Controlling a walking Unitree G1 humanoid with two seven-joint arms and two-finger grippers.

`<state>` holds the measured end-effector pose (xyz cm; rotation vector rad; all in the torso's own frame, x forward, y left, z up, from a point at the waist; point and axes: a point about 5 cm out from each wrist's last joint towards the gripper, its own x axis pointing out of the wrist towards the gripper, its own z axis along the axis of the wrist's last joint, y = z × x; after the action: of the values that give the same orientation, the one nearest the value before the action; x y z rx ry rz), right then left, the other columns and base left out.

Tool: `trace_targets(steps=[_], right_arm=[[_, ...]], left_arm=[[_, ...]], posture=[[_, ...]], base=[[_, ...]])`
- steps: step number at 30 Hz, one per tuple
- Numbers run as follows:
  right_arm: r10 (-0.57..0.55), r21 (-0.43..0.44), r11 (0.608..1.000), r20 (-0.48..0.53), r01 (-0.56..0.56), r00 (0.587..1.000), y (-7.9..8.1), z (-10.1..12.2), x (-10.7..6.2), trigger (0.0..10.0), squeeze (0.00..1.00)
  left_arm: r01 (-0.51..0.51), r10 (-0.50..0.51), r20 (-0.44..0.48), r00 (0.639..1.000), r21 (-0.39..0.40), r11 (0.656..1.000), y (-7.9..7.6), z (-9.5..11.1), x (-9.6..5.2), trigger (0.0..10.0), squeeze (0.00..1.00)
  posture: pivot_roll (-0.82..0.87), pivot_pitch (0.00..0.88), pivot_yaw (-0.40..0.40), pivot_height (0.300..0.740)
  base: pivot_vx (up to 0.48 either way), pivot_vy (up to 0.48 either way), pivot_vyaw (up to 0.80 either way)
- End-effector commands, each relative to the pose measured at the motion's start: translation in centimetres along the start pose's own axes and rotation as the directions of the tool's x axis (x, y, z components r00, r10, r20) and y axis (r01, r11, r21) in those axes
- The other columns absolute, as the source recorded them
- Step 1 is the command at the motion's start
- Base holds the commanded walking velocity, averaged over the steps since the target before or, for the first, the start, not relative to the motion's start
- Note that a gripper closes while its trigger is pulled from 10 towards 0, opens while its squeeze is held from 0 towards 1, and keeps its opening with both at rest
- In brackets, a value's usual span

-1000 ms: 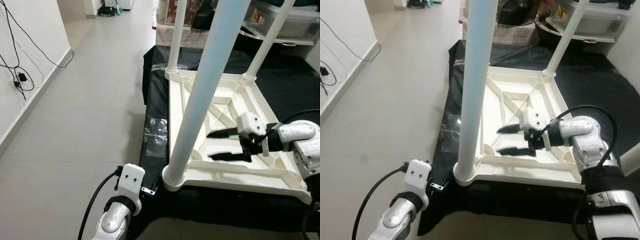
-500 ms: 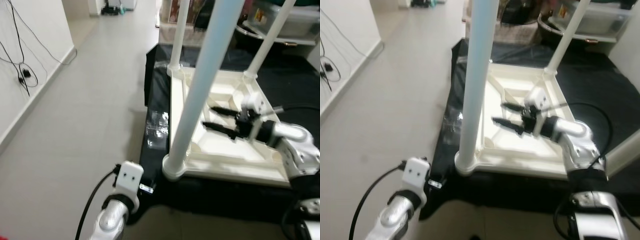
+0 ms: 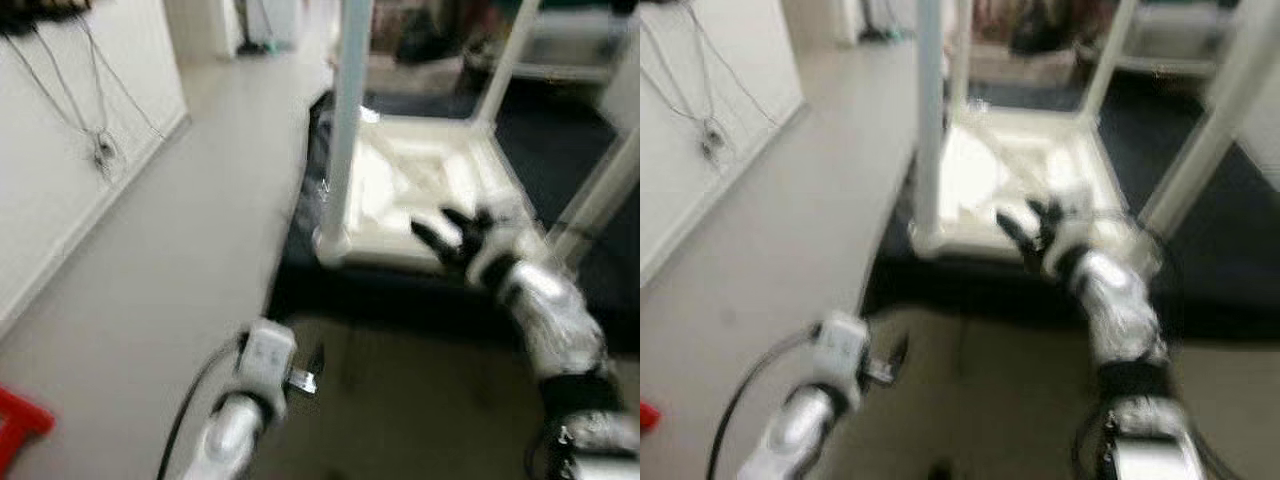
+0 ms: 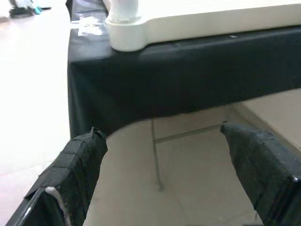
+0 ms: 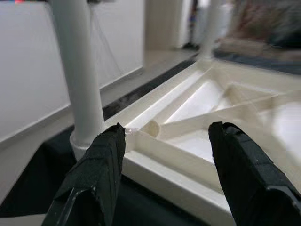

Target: Building children table

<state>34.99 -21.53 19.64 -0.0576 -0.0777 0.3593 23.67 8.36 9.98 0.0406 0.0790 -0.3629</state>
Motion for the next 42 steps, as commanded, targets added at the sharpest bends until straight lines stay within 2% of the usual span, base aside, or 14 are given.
trace_targets(steps=[1, 2, 3, 4, 7, 8, 14, 19, 24, 42], right_arm=[[-0.055, 0.016, 0.998, 0.011, 0.055, 0.998, 1.6, -1.2, -0.2, 10.0, 0.00], [-0.079, 0.016, 0.997, 0.020, 0.078, 0.997, 2.6, -1.9, -0.5, 10.0, 0.00], [-0.079, 0.016, 0.997, 0.020, 0.078, 0.997, 2.6, -1.9, -0.5, 10.0, 0.00], [-0.089, -0.004, 0.996, 0.014, 0.089, 0.996, 3.5, -2.6, -0.9, 10.0, 0.00], [-0.044, 0.038, 0.998, -0.015, 0.045, 0.999, 7.8, -5.3, -2.8, 10.0, 0.00], [-0.049, 0.051, 0.997, -0.022, 0.050, 0.999, 8.7, -5.8, -3.2, 10.0, 0.00], [-0.022, 0.075, 0.997, -0.048, 0.026, 0.999, 12.3, -7.4, -4.4, 10.0, 0.00], [-0.025, 0.056, 0.998, -0.066, 0.029, 0.998, 13.5, -7.6, -4.7, 10.0, 0.00], [-0.047, 0.068, 0.996, -0.075, 0.052, 0.996, 13.5, -7.7, -4.8, 10.0, 0.00], [-0.047, 0.098, 0.993, -0.117, 0.059, 0.992, 13.6, -8.4, -4.8, 10.0, 0.00]], left_arm=[[0.003, -0.003, -0.022, 1.000, 0.005, 1.000, 0.0, -0.5, -0.1, 10.0, 0.00], [0.003, -0.003, -0.022, 1.000, 0.006, 1.000, 0.0, -0.5, -0.1, 10.0, 0.00], [0.003, -0.003, -0.022, 1.000, 0.006, 1.000, 0.0, -0.5, -0.1, 10.0, 0.00], [0.003, -0.003, -0.022, 1.000, 0.006, 1.000, 0.0, -0.5, -0.1, 10.0, 0.00], [0.002, -0.002, -0.019, 1.000, 0.011, 1.000, 0.1, -0.5, -0.1, 10.0, 0.00], [0.001, -0.001, -0.018, 1.000, 0.013, 1.000, 0.1, -0.4, -0.1, 10.0, 0.00], [-0.003, 0.003, -0.012, 1.000, 0.020, 1.000, 0.1, -0.3, -0.2, 10.0, 0.00], [0.002, -0.002, -0.010, 1.000, 0.032, 0.999, 0.0, -0.3, -0.2, 10.0, 0.00], [-0.012, 0.012, -0.029, 1.000, 0.017, 1.000, 0.3, -0.5, -0.1, 10.0, 0.00], [-0.008, 0.007, -0.044, 0.999, -0.012, 1.000, 0.3, -1.0, 0.0, 10.0, 0.00]], posture=[[0.06, 0.107, -0.068, 0.740], [0.06, 0.107, -0.068, 0.740], [0.06, 0.107, -0.068, 0.740], [0.06, 0.107, -0.068, 0.740], [0.06, 0.106, -0.066, 0.740], [0.06, 0.106, -0.066, 0.740], [0.06, 0.105, -0.062, 0.740], [0.06, 0.102, -0.059, 0.740], [0.06, 0.095, -0.060, 0.740], [0.07, 0.080, -0.063, 0.740]], base=[[0.000, 0.000, 0.00], [0.000, 0.000, 0.00], [0.000, 0.000, 0.00], [0.000, 0.000, 0.00], [0.000, 0.000, 0.00], [0.000, 0.000, 0.00], [0.000, 0.000, 0.00], [0.000, 0.000, -0.48], [0.000, -0.097, -0.48], [0.362, -0.311, 0.00]])
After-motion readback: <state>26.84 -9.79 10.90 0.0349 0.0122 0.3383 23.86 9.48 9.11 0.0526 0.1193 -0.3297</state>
